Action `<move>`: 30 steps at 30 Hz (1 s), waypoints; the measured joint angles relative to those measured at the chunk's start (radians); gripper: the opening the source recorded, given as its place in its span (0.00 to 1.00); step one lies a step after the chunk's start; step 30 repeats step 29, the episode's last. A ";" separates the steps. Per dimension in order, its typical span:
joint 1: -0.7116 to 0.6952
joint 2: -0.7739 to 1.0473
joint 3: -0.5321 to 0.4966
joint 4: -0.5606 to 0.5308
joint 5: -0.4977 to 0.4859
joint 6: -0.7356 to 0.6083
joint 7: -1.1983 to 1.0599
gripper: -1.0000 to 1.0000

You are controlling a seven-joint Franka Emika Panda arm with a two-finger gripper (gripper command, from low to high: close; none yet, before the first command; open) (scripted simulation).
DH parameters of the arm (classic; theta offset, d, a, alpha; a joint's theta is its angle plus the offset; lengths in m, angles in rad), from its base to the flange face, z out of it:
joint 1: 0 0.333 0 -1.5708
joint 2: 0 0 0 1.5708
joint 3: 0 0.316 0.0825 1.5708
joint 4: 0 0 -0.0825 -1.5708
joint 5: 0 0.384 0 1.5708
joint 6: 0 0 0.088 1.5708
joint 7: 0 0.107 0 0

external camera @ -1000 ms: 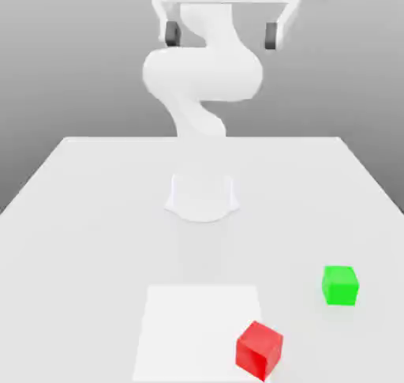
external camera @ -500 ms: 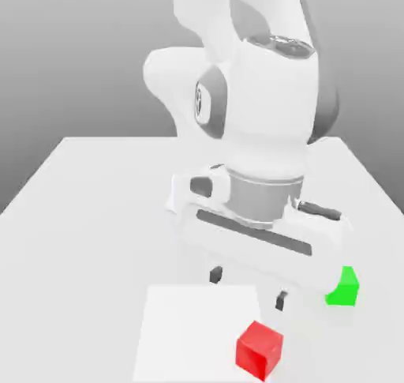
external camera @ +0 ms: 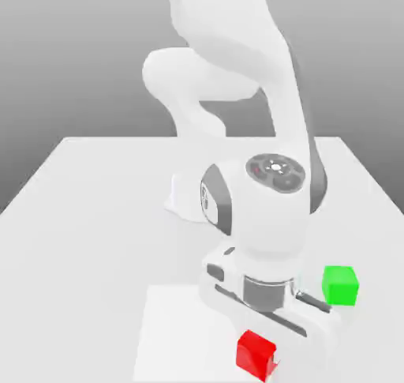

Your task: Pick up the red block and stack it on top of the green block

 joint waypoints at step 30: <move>0.310 -0.218 0.186 -0.253 0.036 0.034 0.350 1.00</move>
